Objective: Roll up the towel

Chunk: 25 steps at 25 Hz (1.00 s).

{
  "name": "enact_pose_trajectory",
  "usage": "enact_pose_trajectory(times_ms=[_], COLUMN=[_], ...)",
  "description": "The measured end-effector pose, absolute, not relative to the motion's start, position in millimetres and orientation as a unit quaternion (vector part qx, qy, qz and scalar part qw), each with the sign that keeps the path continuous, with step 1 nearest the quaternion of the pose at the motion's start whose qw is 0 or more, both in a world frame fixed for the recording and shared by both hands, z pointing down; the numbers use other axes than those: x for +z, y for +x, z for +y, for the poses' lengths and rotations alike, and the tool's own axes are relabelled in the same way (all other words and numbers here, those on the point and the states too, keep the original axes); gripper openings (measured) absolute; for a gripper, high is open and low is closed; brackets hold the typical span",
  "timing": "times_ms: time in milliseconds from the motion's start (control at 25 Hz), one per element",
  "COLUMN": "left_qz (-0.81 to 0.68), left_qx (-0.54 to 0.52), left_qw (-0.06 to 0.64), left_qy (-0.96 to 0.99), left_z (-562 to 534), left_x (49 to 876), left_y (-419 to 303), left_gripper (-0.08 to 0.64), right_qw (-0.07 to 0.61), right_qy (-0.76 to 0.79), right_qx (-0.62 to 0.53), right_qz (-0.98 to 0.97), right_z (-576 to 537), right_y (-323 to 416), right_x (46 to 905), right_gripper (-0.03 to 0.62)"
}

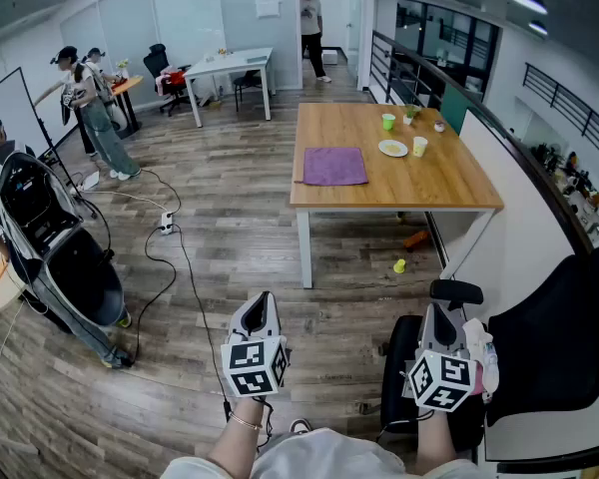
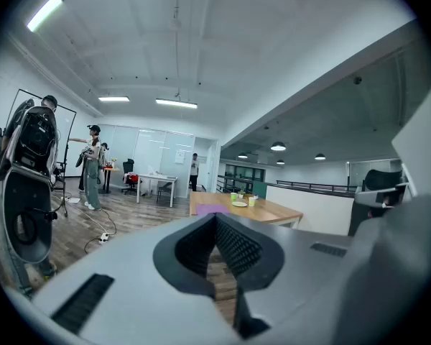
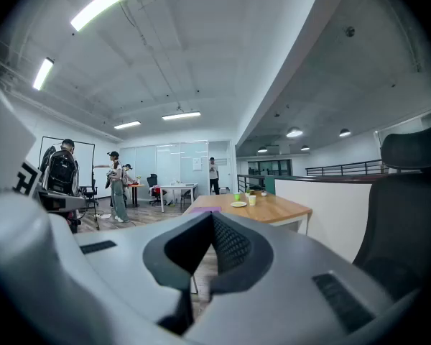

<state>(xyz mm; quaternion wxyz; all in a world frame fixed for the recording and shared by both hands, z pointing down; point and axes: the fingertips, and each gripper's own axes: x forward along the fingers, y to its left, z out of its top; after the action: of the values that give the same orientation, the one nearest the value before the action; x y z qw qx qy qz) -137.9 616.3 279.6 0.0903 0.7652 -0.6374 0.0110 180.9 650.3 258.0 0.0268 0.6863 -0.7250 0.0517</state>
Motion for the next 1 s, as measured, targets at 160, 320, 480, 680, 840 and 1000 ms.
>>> enact_pose_trajectory(times_ms=[160, 320, 480, 680, 840, 1000], left_qz=[-0.642, -0.644, -0.64, -0.638, -0.636, -0.633], left_qx=[0.01, 0.007, 0.009, 0.018, 0.017, 0.016], left_qw=[0.092, 0.092, 0.098, 0.108, 0.105, 0.101], left_qy=[0.761, 0.759, 0.762, 0.762, 0.765, 0.767], left_z=[613, 609, 606, 602, 600, 598], left_x=[282, 284, 286, 285, 283, 278], left_y=[-148, -154, -153, -152, -150, -150], left_gripper=[-0.003, -0.003, -0.003, -0.002, -0.001, 0.059], right_qw=[0.031, 0.029, -0.006, 0.006, 0.011, 0.008], right_qy=[0.684, 0.681, 0.674, 0.68, 0.675, 0.671], right_qx=[0.052, 0.054, 0.075, 0.072, 0.074, 0.074], right_qz=[-0.727, -0.73, -0.735, -0.73, -0.734, -0.738], right_z=[647, 643, 640, 636, 635, 634], right_y=[172, 167, 168, 169, 167, 165], right_x=[260, 264, 264, 260, 262, 260], right_gripper=[-0.001, -0.002, 0.002, 0.002, 0.021, 0.069])
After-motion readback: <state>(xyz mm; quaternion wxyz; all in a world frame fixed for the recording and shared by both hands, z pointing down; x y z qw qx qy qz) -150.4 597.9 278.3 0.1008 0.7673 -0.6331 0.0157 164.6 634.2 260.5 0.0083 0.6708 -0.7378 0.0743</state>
